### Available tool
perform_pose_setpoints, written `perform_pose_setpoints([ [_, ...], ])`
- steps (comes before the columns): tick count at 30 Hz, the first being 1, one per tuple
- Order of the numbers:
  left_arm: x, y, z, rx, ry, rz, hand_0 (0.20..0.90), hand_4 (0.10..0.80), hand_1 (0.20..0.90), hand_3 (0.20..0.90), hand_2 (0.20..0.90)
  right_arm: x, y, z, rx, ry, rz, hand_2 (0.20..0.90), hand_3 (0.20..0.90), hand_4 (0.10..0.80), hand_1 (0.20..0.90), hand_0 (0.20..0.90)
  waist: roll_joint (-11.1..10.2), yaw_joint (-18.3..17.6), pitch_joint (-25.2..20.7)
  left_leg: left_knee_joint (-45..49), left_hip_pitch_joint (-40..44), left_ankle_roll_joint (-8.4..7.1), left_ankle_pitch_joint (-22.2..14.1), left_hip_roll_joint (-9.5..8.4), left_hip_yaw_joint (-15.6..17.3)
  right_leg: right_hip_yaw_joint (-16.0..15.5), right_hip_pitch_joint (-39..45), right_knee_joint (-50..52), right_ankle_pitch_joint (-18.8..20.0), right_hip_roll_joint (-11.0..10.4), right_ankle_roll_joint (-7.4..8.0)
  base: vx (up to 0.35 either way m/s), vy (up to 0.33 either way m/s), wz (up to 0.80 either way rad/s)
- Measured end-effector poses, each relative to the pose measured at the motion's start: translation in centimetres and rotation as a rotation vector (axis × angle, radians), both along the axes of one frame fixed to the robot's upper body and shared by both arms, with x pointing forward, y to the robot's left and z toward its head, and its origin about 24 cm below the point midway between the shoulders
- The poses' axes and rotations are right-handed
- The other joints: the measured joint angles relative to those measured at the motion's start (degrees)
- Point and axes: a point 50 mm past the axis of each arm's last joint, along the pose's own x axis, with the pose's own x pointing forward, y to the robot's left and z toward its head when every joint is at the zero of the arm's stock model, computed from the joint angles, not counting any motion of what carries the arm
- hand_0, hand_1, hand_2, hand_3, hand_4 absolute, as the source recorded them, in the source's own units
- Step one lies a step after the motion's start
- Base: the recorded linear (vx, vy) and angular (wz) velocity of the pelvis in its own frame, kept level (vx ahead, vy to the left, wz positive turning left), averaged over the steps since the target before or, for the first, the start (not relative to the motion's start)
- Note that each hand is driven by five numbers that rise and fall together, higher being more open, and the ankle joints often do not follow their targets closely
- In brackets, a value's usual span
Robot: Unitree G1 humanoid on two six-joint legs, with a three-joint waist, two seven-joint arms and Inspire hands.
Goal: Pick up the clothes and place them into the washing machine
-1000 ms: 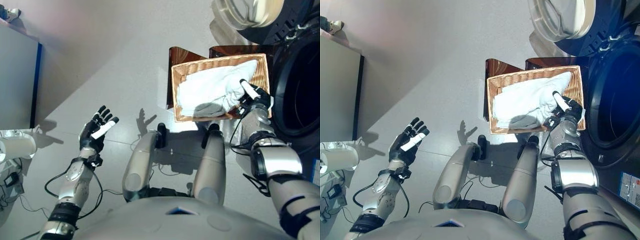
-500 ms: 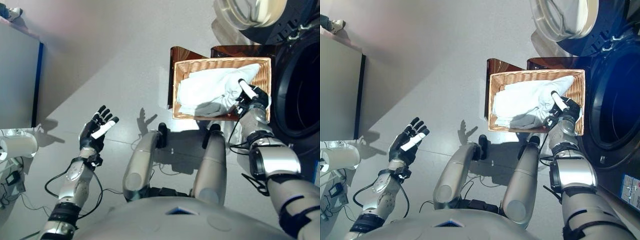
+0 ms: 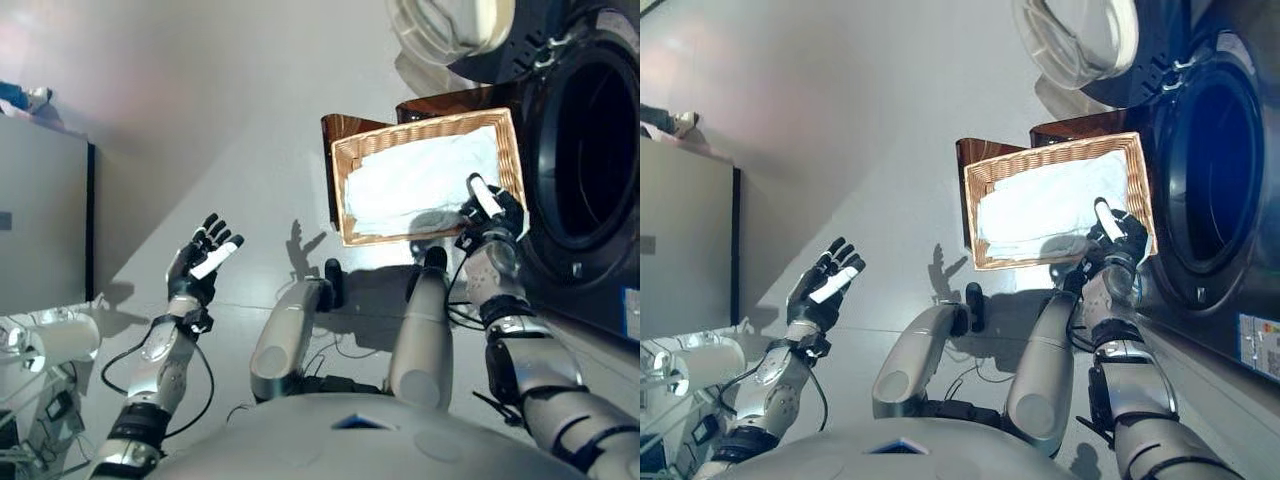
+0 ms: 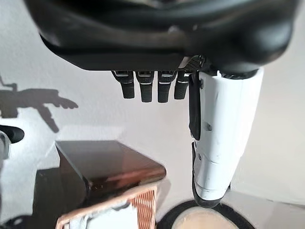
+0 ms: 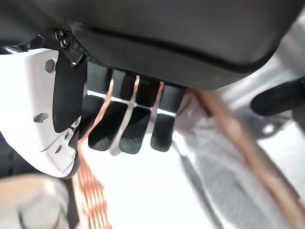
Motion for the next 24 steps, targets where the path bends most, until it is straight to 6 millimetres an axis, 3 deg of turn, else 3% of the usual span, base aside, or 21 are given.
perform_pose_setpoints([
  [11,-0.1,-1.5,-1.2,-0.045,0.041,-0.008,0.900,0.800,0.900,0.900,0.900,-1.8,-0.8,-1.3,0.098,-0.037,-0.062,0.200,0.200,0.300,0.200,0.200,0.5,-0.4,-1.1,-8.9,8.3,-0.99,3.0,0.07,-0.9,-2.5,6.9,-3.9,-0.2,0.1,-0.95,0.039,-0.041,0.03],
  [12,-0.1,-1.6,-1.3,-0.048,0.042,-0.008,0.900,0.800,0.900,0.900,0.900,-1.9,-0.9,-1.5,0.097,-0.029,-0.066,0.516,0.516,0.525,0.516,0.516,0.4,-0.3,-1.2,-9.6,8.6,-1.04,3.4,0.07,-1.0,-2.6,7.0,-4.0,-0.2,0.1,-0.95,-0.013,-0.043,0.08],
  [14,0.1,-1.7,-1.2,-0.049,0.035,-0.012,0.900,0.800,0.900,0.900,0.900,-2.5,-1.2,-2.1,0.096,0.010,-0.083,0.900,0.900,0.800,0.900,0.900,0.5,-0.5,-1.5,-10.6,8.9,-1.34,4.0,-0.05,-1.8,-3.7,7.7,-4.3,-0.1,0.1,-0.89,-0.020,-0.023,0.19],
  [24,0.0,-1.6,-1.3,-0.037,0.044,-0.015,0.900,0.800,0.900,0.900,0.900,-2.7,-1.8,-2.5,0.000,0.162,-0.113,0.900,0.900,0.800,0.900,0.900,-0.4,0.2,-2.7,-12.6,9.3,-1.36,5.2,-0.16,-2.9,-5.0,7.8,-4.4,-0.9,-0.3,-1.14,0.000,0.001,0.06],
])
